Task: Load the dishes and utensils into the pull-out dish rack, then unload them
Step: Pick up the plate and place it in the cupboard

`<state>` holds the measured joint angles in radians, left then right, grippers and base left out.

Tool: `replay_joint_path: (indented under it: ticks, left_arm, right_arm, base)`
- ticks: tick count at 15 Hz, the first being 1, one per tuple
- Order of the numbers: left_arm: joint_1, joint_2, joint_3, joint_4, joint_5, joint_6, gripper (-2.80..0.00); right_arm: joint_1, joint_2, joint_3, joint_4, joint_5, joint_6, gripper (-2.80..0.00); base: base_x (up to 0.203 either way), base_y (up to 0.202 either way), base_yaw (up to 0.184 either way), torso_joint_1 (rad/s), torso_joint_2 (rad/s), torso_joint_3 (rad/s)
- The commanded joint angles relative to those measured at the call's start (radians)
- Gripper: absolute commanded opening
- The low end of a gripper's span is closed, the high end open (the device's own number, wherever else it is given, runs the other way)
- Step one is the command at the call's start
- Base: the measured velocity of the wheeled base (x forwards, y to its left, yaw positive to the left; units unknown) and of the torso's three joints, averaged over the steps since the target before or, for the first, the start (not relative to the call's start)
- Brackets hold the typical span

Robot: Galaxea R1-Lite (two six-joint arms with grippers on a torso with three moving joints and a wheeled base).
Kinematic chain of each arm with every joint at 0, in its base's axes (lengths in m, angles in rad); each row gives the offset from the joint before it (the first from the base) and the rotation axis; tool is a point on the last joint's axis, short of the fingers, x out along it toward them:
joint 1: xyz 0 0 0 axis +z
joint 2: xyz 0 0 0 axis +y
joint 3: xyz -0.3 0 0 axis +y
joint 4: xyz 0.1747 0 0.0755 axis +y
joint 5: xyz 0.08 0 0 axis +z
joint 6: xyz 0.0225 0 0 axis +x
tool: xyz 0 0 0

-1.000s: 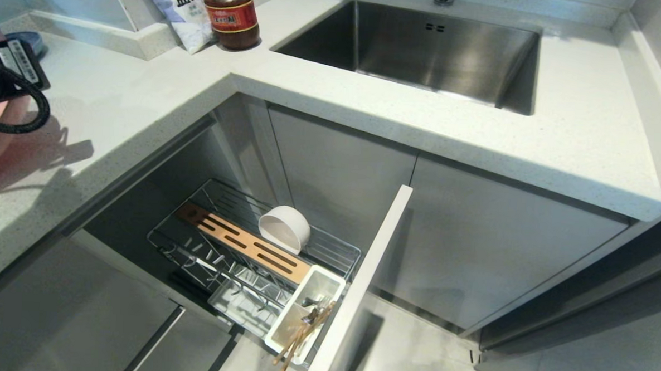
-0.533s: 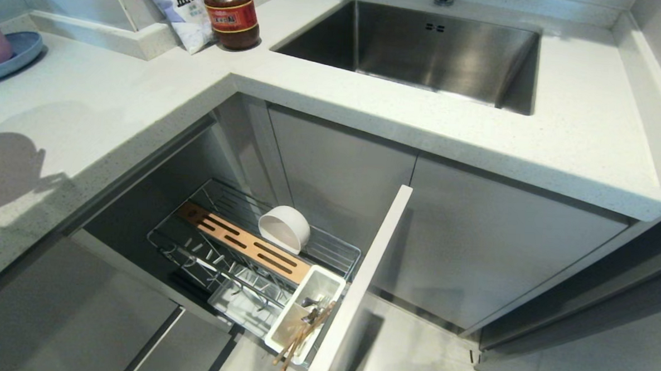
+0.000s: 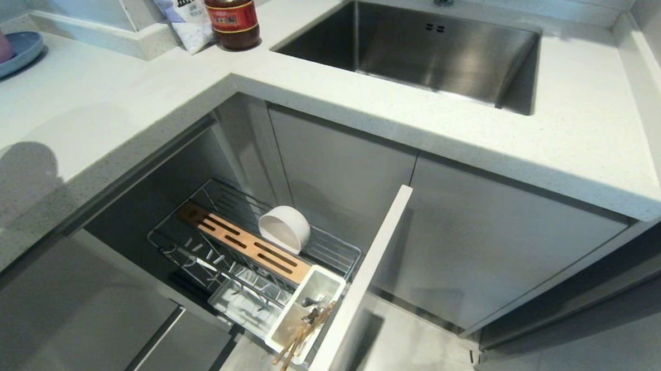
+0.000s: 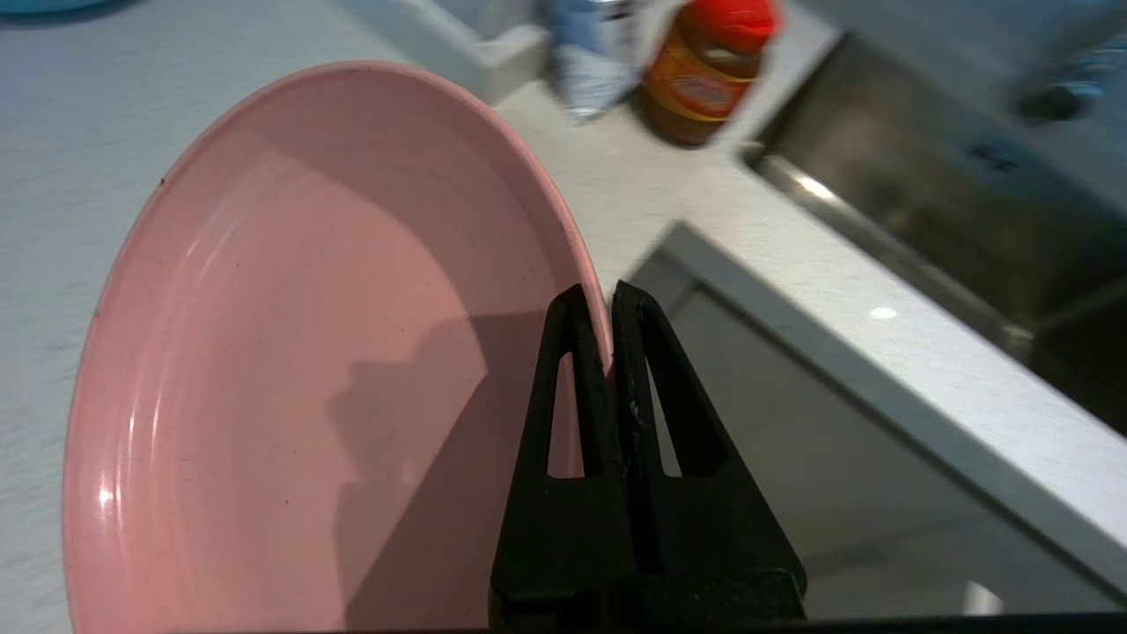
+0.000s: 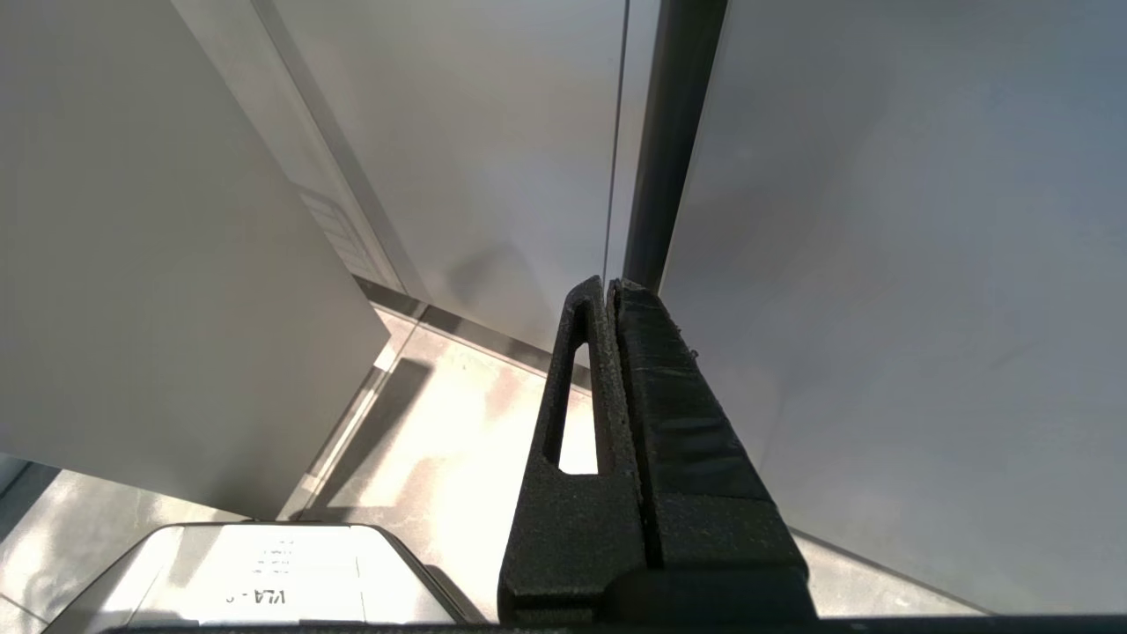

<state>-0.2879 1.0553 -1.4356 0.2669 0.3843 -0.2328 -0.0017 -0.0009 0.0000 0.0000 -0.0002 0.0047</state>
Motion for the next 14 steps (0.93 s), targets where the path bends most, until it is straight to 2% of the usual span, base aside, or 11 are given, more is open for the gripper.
replay_joint_path:
  ticks: [1,3,5,9,11,13,14]
  left_arm:
    - [-0.111,-0.027,0.016,-0.058,-0.012,-0.003,-2.8]
    - [-0.197,-0.017,0.03,-0.179,-0.015,-0.034,-2.8]
    - [-0.294,0.006,0.031,-0.252,-0.006,-0.077,-2.8]
    - [-0.467,0.1,0.024,-0.331,0.049,-0.223,-2.8]
    - [-0.549,0.15,0.025,-0.346,0.094,-0.293,-2.8]
    - [-0.604,0.208,0.026,-0.364,0.167,-0.346,-2.8]
    - [-0.615,0.234,0.035,-0.421,0.197,-0.363,-2.8]
  right_arm:
    - [0.0,-0.004,0.002,0.0,0.0,0.0,-2.8]
    - [0.0,-0.004,0.002,0.0,0.0,0.0,-2.8]
    - [0.0,-0.004,0.002,0.0,-0.001,0.0,-2.8]
    - [0.0,-0.004,0.002,0.0,0.0,0.0,-2.8]
    - [0.0,-0.004,0.002,0.0,-0.001,0.0,-2.8]
    - [0.0,-0.004,0.002,0.0,0.0,0.0,-2.8]
    - [0.0,-0.004,0.002,0.0,0.0,0.0,-2.8]
  base:
    - [0.0,0.0,0.0,0.0,0.0,0.0]
    - [0.0,0.0,0.0,0.0,0.0,0.0]
    - [0.0,0.0,0.0,0.0,0.0,0.0]
    - [0.0,0.0,0.0,0.0,0.0,0.0]
    - [0.0,0.0,0.0,0.0,0.0,0.0]
    - [0.0,0.0,0.0,0.0,0.0,0.0]
    - [0.0,0.0,0.0,0.0,0.0,0.0]
